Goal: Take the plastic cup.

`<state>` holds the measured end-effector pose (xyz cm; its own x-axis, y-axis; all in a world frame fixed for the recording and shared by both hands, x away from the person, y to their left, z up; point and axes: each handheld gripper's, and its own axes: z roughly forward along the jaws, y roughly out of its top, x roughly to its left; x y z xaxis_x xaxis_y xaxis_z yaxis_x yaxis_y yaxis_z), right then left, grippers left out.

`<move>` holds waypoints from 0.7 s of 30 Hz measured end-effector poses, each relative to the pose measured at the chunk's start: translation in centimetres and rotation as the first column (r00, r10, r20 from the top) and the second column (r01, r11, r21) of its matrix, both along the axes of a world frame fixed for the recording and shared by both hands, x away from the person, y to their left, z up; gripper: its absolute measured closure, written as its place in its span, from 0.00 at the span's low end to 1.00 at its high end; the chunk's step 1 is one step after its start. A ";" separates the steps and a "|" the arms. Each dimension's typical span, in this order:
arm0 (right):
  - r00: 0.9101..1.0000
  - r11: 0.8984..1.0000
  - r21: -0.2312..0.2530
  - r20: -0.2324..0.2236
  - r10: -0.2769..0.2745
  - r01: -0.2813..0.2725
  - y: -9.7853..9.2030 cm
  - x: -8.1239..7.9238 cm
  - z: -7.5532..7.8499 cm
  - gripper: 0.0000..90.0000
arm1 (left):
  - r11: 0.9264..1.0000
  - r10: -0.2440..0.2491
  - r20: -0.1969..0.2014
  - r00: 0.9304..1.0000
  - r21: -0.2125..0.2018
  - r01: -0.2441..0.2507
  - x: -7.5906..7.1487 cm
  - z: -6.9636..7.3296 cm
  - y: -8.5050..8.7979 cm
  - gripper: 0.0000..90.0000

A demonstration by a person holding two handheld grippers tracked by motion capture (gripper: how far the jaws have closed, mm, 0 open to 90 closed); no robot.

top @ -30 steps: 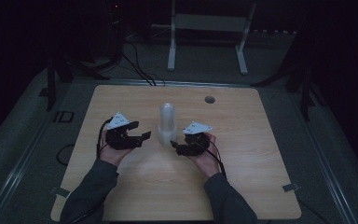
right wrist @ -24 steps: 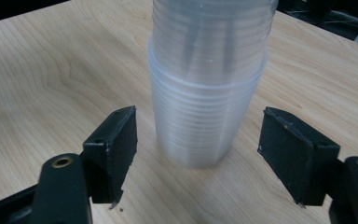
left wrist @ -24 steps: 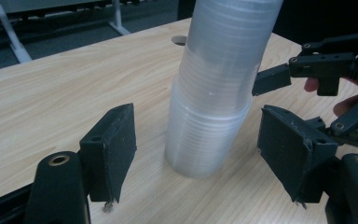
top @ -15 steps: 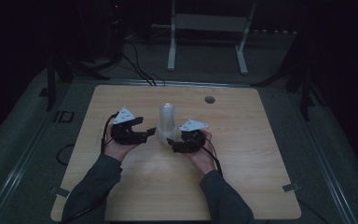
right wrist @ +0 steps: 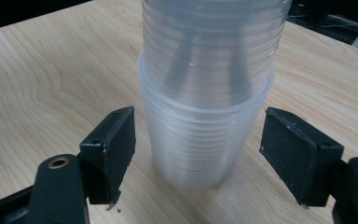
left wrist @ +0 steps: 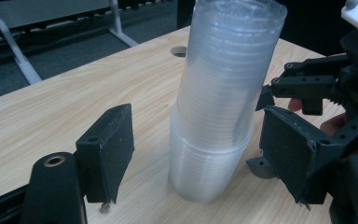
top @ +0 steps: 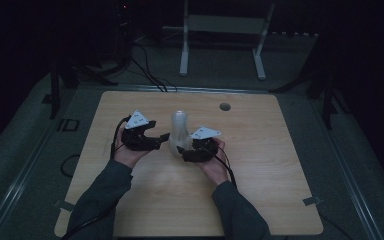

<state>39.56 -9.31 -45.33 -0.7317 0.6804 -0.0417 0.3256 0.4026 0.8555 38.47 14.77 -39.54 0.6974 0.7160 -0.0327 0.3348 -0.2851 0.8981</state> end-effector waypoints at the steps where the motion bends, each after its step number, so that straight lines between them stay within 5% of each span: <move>1: 1.000 1.000 0.002 0.001 0.001 -0.001 0.0 0.0 0.0 0.29 | 1.000 0.000 0.000 1.000 0.000 0.000 0.0 0.0 0.0 0.29; 21: 1.000 1.000 0.012 -0.005 -0.008 0.008 0.2 0.4 -0.2 0.28 | 0.999 -0.042 0.042 0.998 0.028 0.041 1.8 1.1 -3.3 0.28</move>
<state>39.96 -9.16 -45.53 -0.7261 0.6869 -0.0300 0.3332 0.3897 0.8586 40.32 11.47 -38.43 0.7268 0.6867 0.0161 0.2842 -0.3219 0.9031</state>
